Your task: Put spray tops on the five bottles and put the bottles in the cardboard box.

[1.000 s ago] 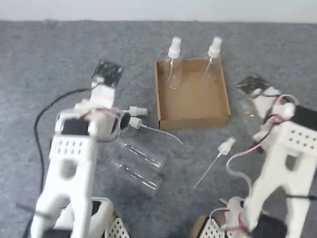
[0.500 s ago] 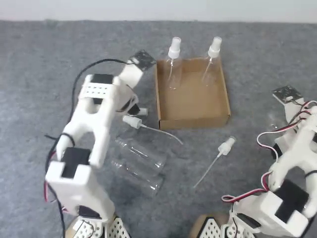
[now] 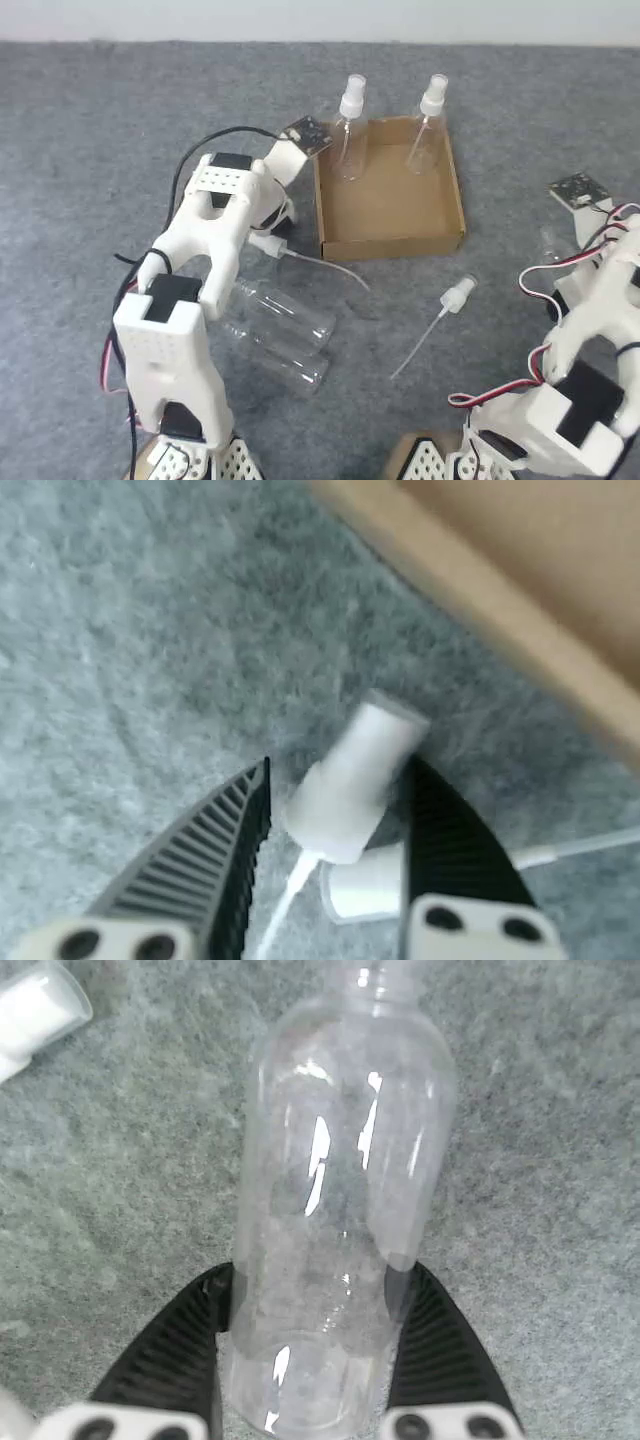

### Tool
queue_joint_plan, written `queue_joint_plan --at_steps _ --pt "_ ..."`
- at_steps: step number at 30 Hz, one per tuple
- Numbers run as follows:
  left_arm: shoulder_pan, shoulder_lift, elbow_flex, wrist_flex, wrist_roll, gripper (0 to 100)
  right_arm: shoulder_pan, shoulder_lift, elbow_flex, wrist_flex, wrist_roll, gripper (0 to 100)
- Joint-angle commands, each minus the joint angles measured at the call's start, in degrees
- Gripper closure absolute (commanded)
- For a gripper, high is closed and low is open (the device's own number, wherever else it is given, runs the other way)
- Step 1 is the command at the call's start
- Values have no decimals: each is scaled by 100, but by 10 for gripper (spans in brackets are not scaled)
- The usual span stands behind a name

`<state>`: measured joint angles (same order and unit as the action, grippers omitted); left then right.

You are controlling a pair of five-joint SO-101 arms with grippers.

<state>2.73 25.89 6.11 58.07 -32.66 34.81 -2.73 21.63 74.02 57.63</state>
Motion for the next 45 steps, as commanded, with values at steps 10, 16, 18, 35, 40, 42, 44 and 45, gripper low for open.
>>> queue_joint_plan --at_steps 10,16,18,35,40,42,44,45 --pt "-1134 -88 -1499 1081 1231 989 75 -48 -299 -75 44 978" --pt "-1820 -123 -2413 3077 1503 989 84 48 -316 -268 -176 978" --pt "-2092 -369 -2193 3086 1503 989 66 286 -396 -681 -598 978" --pt "-2602 -4000 3354 765 1011 987 40 2202 -1477 -426 -651 838" --pt "-2585 -4018 3319 747 1204 964 -84 2193 -1495 -409 -668 746" --pt "-2585 -4009 3319 747 1204 920 -171 2193 -1495 -409 -668 733" --pt "-2585 -4009 3319 738 1196 889 -242 2193 -1495 -418 -668 726" --pt "-2585 -4009 3292 730 1196 879 -259 2193 -1495 -426 -651 724"
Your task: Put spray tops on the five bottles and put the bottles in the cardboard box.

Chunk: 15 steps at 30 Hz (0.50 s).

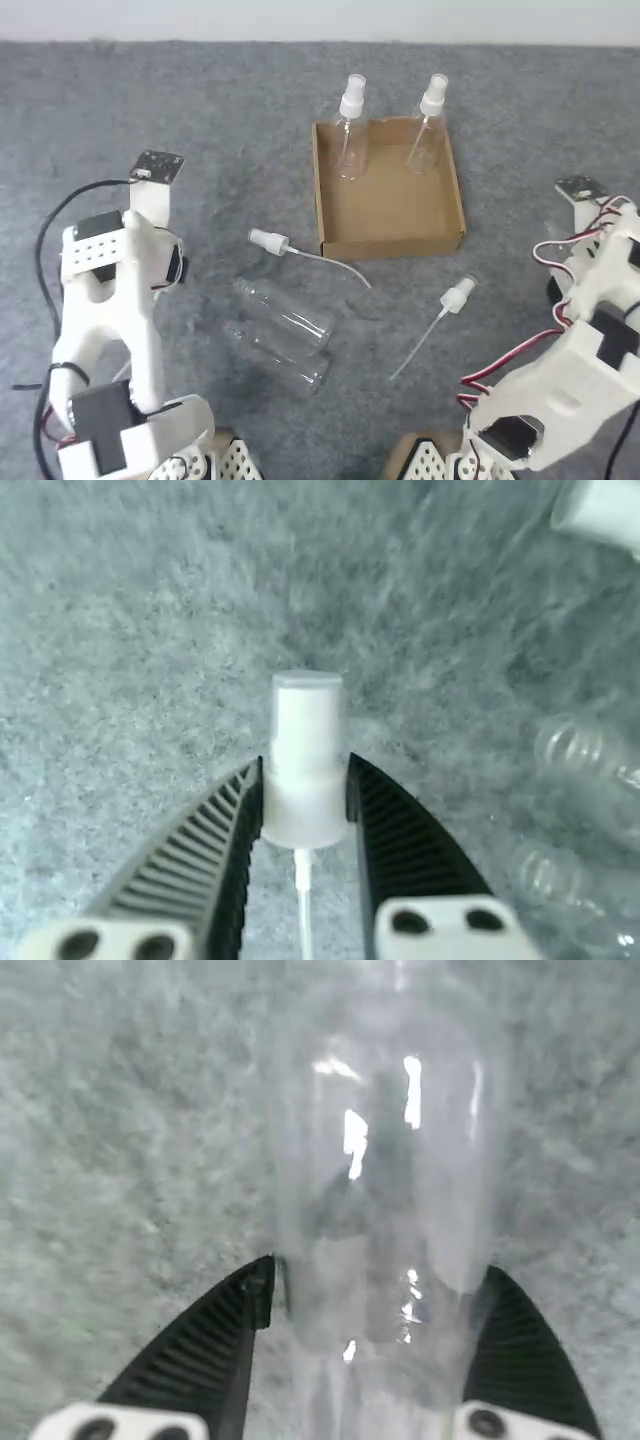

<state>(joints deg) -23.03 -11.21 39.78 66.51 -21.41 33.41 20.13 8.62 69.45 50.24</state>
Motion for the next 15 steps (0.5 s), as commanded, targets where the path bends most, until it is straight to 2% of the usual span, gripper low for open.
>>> queue_joint_plan --at_steps 1,9,12,15 --pt "-9 -299 -119 -114 70 875 -119 -92 -193 22 88 724" --pt "-9 -273 -453 -299 149 869 -92 -75 -369 22 97 724" --pt "0 -35 -497 -475 440 852 -92 -57 -369 13 97 724" --pt "0 264 -637 -404 387 848 -84 -31 -369 13 105 724"
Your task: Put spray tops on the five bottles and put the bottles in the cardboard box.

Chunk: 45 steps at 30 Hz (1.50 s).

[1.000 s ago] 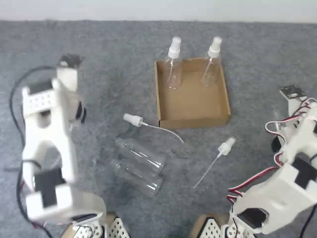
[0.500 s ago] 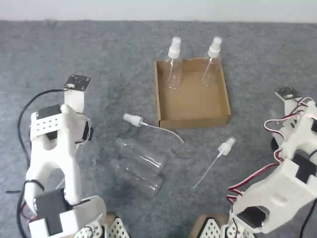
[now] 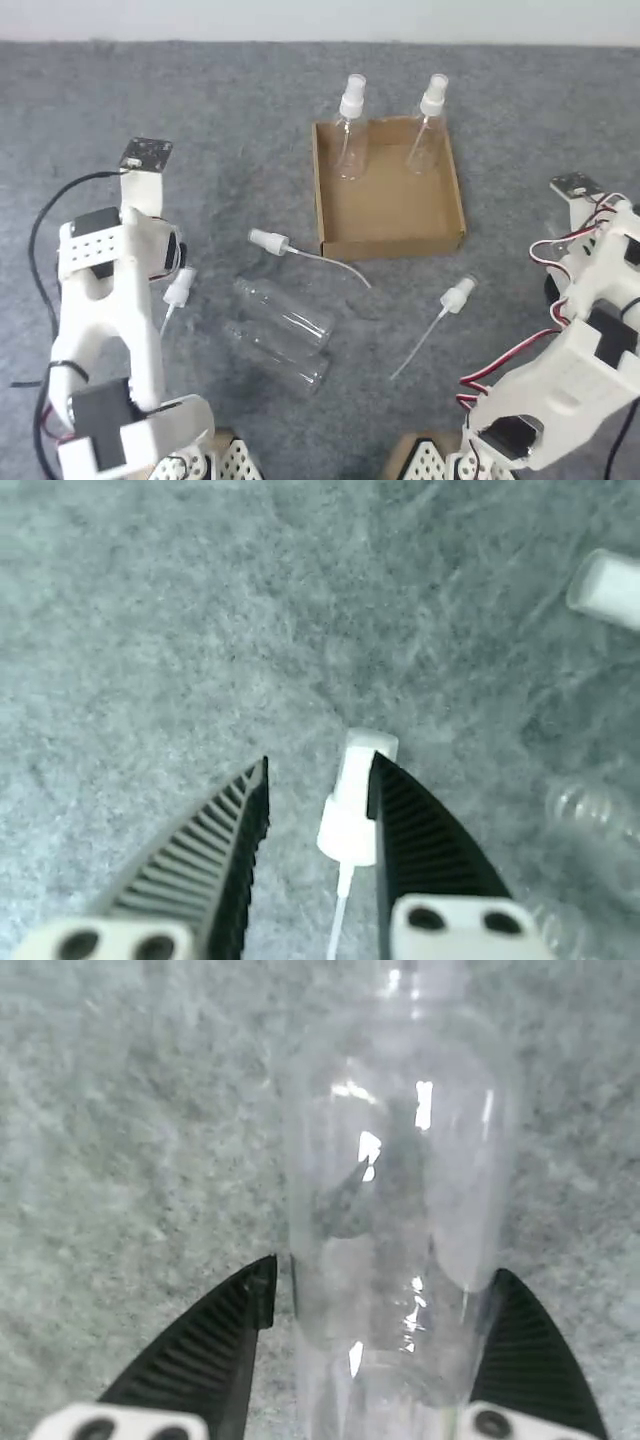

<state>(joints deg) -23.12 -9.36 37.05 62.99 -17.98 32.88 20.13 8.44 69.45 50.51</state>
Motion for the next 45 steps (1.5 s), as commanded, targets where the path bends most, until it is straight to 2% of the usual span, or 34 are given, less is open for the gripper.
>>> queue_joint_plan --at_steps 1,6,11,19,23,28,31,36,41,45 --pt "18 149 -374 0 53 847 -31 -31 -352 13 79 724" --pt "378 325 -295 62 53 846 -31 -22 -334 13 202 724" --pt "457 422 -189 9 44 848 -31 -22 -325 13 211 724" --pt "273 1143 171 -826 -70 855 -13 -22 -325 22 211 724" --pt "299 1213 48 -818 -53 980 -13 -57 -325 48 202 724" --pt "325 571 -400 -79 -9 990 -22 -84 -352 66 193 724" --pt "510 -211 -646 352 422 990 -92 -92 -369 75 158 724" --pt "1415 -1345 -593 870 1029 990 -171 -84 -756 92 -501 715" --pt "1793 -1837 -145 756 1169 989 -180 -75 -1222 558 -501 615" --pt "1767 -1820 303 290 1169 989 -470 -13 -1811 804 -510 619"
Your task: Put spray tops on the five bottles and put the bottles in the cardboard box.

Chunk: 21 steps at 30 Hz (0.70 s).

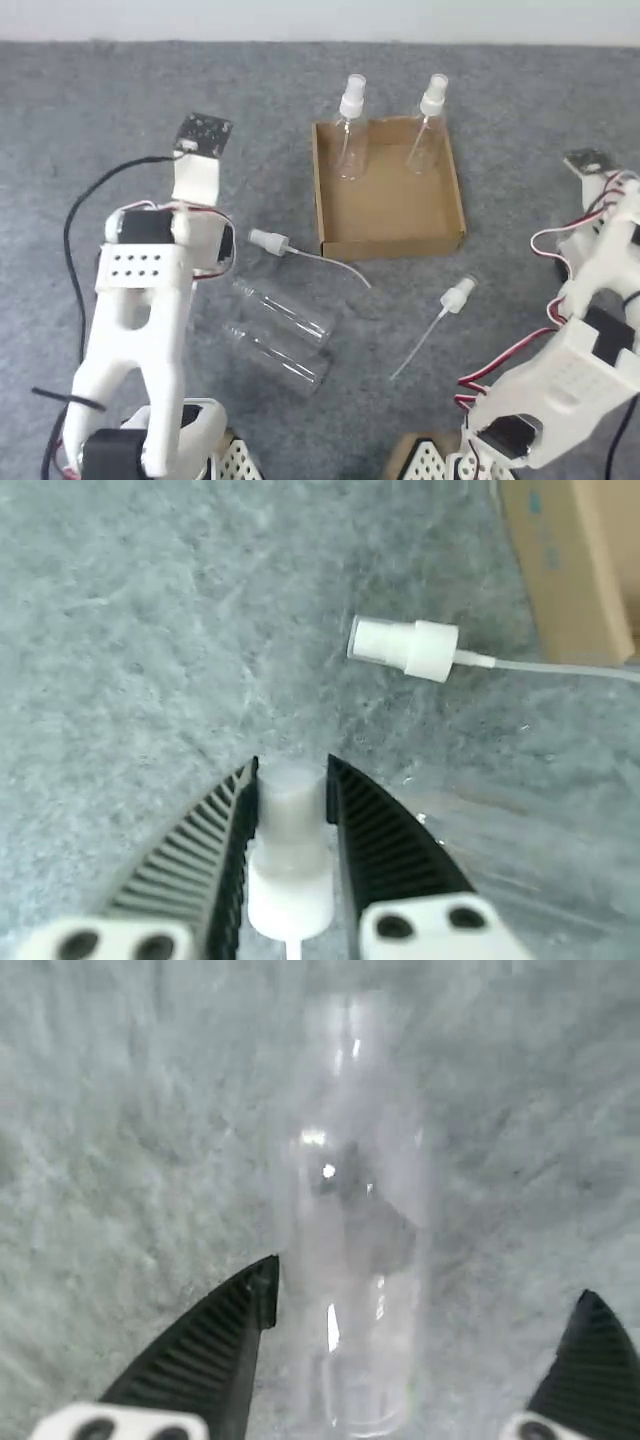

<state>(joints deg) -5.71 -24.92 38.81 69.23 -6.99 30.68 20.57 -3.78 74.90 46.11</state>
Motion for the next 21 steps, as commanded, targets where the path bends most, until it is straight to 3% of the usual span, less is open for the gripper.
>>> queue_joint_plan --at_steps 1,7,13,21 --pt "26 -255 215 -422 70 989 -374 -57 -695 391 -62 627" --pt "0 -299 347 -501 53 988 -954 -57 -923 708 -62 679" --pt "0 -299 374 -501 44 988 -954 171 -958 629 202 684" --pt "9 -281 382 -501 44 988 -787 1226 -2242 1033 193 684"
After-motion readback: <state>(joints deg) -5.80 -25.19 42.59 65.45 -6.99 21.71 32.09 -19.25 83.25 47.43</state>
